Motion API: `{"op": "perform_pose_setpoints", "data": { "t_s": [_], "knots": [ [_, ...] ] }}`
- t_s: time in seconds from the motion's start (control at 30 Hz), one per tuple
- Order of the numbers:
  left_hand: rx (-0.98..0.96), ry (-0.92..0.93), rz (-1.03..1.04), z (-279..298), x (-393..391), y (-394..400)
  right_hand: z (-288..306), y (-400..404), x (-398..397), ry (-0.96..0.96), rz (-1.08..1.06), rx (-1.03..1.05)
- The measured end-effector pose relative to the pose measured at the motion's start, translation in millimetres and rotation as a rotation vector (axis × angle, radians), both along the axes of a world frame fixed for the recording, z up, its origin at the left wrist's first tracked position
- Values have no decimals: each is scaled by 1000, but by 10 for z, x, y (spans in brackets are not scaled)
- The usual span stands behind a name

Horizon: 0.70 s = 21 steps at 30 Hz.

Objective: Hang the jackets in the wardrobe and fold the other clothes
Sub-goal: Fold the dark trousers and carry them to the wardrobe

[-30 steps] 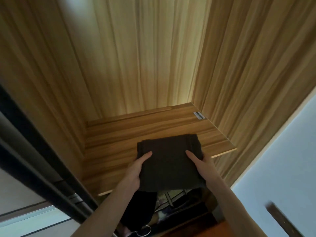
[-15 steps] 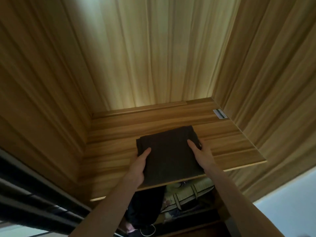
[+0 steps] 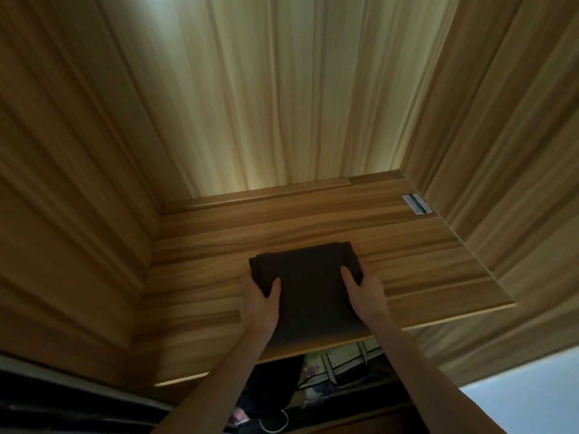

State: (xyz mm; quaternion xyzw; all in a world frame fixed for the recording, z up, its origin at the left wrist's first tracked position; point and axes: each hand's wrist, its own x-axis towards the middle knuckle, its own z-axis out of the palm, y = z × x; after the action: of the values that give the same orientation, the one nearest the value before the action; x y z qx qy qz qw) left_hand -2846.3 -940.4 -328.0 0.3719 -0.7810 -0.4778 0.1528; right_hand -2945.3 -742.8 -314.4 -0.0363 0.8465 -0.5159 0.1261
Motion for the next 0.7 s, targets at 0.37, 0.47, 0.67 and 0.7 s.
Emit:
{"op": "perform_pose_setpoints", "data": {
  "t_s": [0.37, 0.47, 0.67, 0.7],
  "knots": [
    [-424, -158, -146, 165, 152, 44, 39, 69, 85, 323, 153, 407],
    [-511, -116, -187, 328, 253, 15, 214, 159, 239, 402, 166, 420],
    [-766, -17, -378, 794, 636, -16, 716, 268, 840, 645, 135, 508],
    [-811, -11, -413, 884, 701, -20, 816, 268, 952, 684, 114, 529]
  ]
}}
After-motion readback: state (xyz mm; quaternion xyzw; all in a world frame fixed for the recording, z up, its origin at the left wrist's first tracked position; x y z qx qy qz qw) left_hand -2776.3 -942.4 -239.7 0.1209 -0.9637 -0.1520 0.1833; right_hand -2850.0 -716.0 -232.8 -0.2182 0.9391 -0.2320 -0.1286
